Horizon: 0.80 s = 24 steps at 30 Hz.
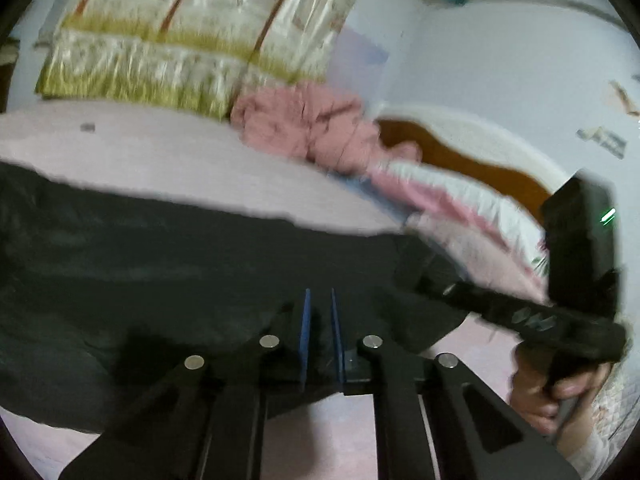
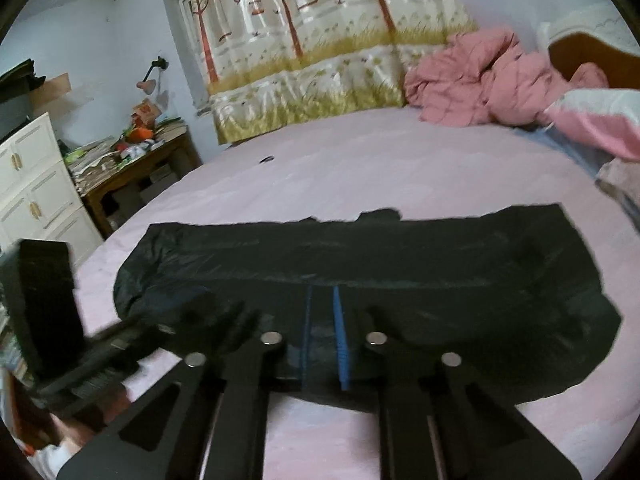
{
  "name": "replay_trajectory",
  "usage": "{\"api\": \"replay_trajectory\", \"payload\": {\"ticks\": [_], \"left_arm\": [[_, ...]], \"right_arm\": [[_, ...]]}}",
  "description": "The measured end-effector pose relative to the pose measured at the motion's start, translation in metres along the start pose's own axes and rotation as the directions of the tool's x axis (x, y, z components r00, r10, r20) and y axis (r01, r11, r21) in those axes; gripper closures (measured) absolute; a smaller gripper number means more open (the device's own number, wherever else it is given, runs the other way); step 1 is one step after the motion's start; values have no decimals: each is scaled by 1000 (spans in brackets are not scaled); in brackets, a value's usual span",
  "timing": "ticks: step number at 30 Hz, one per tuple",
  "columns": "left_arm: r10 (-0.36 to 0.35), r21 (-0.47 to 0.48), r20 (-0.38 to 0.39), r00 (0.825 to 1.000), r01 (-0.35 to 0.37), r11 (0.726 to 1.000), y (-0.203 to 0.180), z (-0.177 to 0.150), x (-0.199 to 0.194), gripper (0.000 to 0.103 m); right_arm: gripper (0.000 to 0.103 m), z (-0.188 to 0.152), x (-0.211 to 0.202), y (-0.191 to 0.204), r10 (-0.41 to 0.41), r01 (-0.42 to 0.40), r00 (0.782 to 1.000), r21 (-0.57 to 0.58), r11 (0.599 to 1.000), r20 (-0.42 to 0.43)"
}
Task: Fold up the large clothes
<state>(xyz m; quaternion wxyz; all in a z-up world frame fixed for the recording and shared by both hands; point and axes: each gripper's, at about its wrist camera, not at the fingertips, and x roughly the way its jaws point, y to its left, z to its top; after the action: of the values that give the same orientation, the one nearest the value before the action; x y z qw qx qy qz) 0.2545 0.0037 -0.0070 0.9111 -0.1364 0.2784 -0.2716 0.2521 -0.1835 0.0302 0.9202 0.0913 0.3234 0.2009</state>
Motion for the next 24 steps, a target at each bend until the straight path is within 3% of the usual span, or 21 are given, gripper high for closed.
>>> {"api": "replay_trajectory", "payload": {"ticks": [3,7,9,11,14,19,24], "left_arm": [[40,-61,-104,994,-47,997,16,-19,29,94],[26,-125,-154,988,-46,991,30,-27,42,98],[26,-122,-155,988,-45,991,30,-31,44,98],[30,-122,-159,987,-49,991,31,-33,46,98],[31,-142,-185,982,-58,988,34,-35,51,99],[31,-148,-198,980,-61,987,34,-33,54,99],[30,-146,-203,979,-61,987,33,-32,55,99]], "right_arm": [[103,-2,15,-1,33,-32,998,39,999,-46],[103,5,49,7,50,-43,987,46,998,-152],[103,7,72,13,53,-45,973,42,998,-226],[103,8,100,13,9,7,948,48,999,-319],[103,9,133,6,16,24,919,99,995,-393],[103,27,162,7,-97,123,910,39,992,-403],[103,45,194,-8,-150,188,901,56,980,-408]]}}
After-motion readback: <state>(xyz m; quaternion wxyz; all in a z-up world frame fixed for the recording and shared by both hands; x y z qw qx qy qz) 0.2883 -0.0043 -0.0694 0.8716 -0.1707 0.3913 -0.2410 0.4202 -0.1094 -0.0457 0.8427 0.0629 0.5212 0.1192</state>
